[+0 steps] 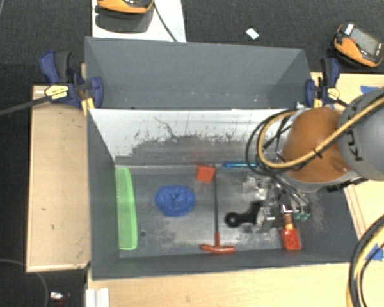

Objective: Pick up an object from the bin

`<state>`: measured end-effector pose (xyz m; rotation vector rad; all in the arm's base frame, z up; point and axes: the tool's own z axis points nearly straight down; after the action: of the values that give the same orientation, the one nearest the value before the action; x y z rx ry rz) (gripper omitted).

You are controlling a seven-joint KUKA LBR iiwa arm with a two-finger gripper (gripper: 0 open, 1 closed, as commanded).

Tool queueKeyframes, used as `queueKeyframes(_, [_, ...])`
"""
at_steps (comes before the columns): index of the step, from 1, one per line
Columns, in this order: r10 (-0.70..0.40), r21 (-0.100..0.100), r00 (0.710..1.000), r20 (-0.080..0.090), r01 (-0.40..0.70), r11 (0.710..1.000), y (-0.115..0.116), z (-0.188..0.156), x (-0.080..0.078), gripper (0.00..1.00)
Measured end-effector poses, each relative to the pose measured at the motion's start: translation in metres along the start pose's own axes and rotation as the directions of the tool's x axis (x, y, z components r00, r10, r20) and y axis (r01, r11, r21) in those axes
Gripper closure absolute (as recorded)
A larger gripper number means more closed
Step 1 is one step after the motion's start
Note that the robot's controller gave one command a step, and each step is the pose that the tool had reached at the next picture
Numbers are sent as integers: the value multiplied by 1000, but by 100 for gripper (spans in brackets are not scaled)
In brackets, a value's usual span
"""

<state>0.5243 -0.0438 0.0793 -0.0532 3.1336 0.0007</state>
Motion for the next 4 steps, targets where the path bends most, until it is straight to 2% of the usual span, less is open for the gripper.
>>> queueKeyframes(1, [114, -3, 993, 6, -114, 993, -7, 9, 5, 0])
queueKeyframes(2, [231, -2, 973, 2, -231, 973, 19, 9, 30, 100])
queueKeyframes(3, [231, -2, 973, 2, -231, 973, 19, 8, 30, 100])
queueKeyframes(4, [230, -3, 973, 3, -230, 973, 19, -16, 29, 100])
